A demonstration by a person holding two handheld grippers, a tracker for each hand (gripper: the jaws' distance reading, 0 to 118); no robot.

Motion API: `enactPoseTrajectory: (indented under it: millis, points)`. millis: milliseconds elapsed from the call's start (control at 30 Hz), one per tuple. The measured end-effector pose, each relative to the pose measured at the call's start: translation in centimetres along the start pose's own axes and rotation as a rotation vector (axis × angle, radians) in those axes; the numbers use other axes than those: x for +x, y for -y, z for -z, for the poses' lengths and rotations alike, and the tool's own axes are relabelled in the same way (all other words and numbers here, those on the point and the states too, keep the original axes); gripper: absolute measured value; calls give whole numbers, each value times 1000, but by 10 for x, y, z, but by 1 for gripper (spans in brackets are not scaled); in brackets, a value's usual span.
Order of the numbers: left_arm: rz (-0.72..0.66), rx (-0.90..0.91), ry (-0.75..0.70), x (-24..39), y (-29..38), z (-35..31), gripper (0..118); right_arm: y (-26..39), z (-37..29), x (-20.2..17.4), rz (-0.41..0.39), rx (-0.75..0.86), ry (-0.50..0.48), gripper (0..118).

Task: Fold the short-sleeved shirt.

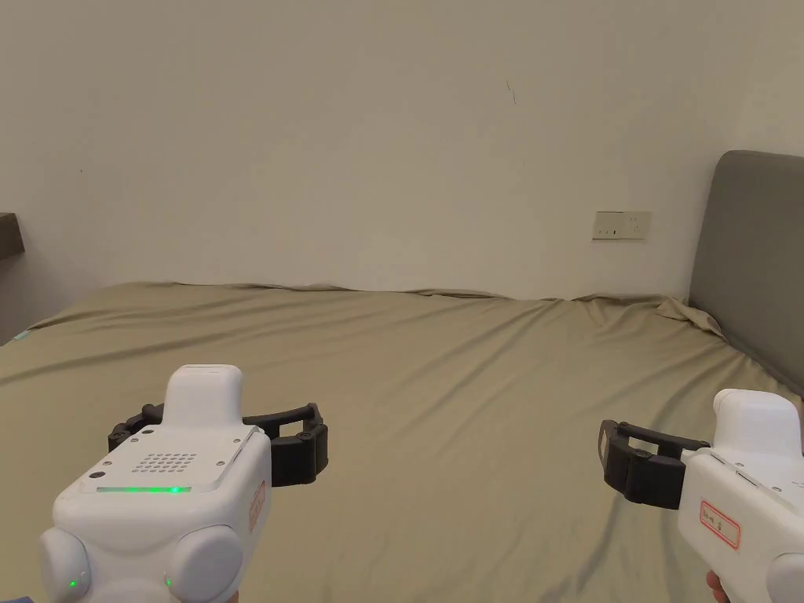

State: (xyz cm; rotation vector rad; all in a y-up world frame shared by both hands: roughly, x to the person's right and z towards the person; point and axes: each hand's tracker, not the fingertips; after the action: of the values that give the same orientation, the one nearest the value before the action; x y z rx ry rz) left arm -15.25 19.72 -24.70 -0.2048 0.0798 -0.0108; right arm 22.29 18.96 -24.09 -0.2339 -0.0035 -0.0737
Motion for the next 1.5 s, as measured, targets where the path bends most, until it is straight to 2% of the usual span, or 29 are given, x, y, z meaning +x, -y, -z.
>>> enactPoseTrajectory:
  millis: [167,667,833,967,1233,1300,1500]
  points:
    - [-38,-4,-5,-1,0,1,118,0,2,-1,1,0,23,118]
    - [-54,-6,-7,-5,-2,3,118,-5,-2,2,11,-14,-30,118]
    - [-65,-7,-7,-6,-3,5,118,-5,-1,-4,-31,-6,-7,118]
    - [-46,-5,-11,-4,-4,6,118,-7,0,-6,-40,-11,-52,118]
    - [-17,-20,4,0,-4,10,118,-13,-2,-13,-91,23,-43,118]
    - [-22,-19,7,0,-4,9,118,-14,0,-12,-119,0,-81,118]
    - [-23,-3,26,1,-4,1,118,-2,5,-7,-48,-4,-97,118]
